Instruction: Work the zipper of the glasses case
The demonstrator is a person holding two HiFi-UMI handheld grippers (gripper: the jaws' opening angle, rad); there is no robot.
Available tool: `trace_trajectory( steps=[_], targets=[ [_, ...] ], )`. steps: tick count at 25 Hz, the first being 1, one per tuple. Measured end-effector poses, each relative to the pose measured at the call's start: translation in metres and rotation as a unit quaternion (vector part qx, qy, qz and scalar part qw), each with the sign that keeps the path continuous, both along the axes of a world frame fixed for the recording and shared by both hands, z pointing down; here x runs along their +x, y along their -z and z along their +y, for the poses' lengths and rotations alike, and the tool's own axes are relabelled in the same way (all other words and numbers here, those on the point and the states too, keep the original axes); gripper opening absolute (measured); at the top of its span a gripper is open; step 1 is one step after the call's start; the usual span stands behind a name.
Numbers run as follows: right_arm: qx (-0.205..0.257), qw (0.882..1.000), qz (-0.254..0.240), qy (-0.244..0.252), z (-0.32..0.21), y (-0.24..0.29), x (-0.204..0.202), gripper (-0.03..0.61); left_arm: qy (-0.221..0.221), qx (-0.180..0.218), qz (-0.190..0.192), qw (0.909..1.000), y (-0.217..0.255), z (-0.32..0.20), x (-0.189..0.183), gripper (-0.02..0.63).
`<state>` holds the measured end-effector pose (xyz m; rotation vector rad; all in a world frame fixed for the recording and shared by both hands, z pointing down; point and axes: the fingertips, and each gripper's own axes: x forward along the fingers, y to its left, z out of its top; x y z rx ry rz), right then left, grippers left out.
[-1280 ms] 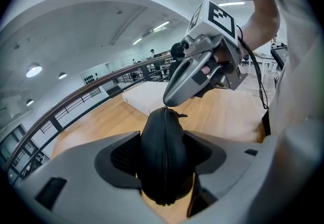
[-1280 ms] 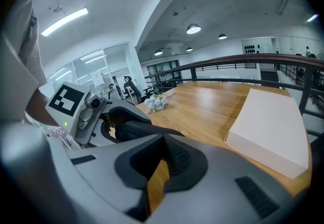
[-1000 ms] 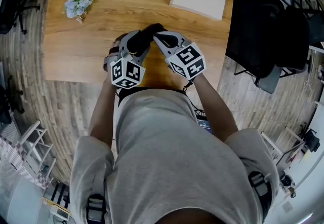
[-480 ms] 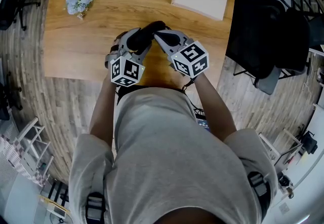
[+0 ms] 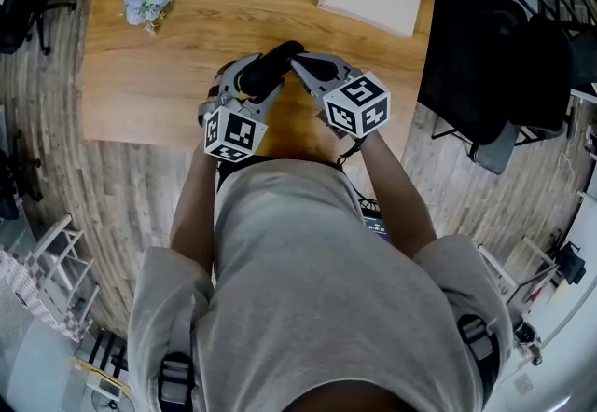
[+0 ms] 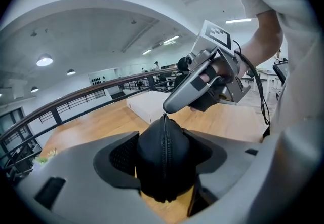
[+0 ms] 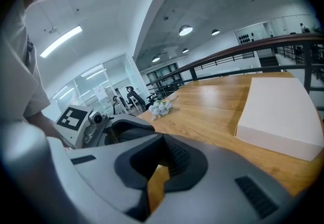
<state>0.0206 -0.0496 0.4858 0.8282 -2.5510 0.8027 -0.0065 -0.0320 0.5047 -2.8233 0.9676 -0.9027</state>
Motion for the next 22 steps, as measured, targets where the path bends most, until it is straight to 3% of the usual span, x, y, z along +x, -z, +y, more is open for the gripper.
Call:
trace_trajectory(
  steps=[9, 15, 22],
  targets=[
    [-0.008, 1.0, 0.013, 0.014, 0.007, -0.009, -0.007, 0.025, -0.003, -0.02, -0.027, 0.9994, -0.009, 0.002, 0.0, 0.273],
    [-0.004, 1.0, -0.004, 0.025, 0.017, 0.003, -0.024, 0.025, -0.002, -0.021, -0.036, 0.9991, -0.009, 0.001, 0.001, 0.272],
    [0.004, 0.999, -0.018, 0.033, 0.019, 0.017, -0.024, 0.025, 0.004, -0.01, -0.001, 0.9999, 0.0, -0.001, 0.003, 0.273]
  ],
)
